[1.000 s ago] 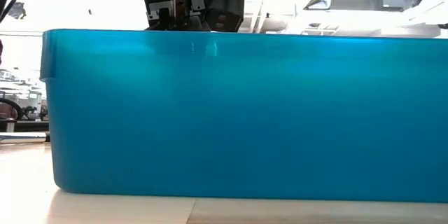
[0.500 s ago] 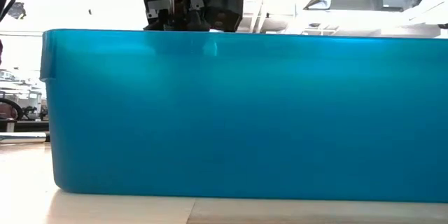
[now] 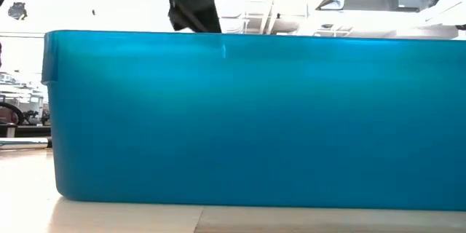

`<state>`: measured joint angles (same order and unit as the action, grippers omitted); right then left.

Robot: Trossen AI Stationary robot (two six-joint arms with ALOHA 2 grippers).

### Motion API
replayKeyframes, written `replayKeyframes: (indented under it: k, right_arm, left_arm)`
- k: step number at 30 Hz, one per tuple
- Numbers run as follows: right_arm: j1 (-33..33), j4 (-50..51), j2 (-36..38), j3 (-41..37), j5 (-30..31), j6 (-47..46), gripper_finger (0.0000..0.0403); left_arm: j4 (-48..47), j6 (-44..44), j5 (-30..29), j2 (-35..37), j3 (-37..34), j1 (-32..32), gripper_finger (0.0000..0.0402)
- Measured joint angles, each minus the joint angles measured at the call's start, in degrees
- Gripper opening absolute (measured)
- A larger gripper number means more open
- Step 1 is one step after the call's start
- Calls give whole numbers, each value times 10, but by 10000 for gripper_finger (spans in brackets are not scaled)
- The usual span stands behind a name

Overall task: Pick & Place Paint Supplies
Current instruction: Put the makeup brush into the black bin

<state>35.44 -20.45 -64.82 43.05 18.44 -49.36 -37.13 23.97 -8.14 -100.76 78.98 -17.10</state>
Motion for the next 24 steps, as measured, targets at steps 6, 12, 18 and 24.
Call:
replayKeyframes:
  k: [6,12,18,24]
  right_arm:
    - [0,0,0,0,0,0,184]
    - [0,0,0,0,0,3,184]
    - [0,0,0,0,0,3,184]
    - [0,-1,0,0,0,10,184]
  left_arm:
    - [-10,1,-40,50,0,7,72]
    - [-40,49,-56,79,0,30,72]
    - [-161,156,-12,78,0,76,72]
    - [-278,222,56,71,0,99,88]
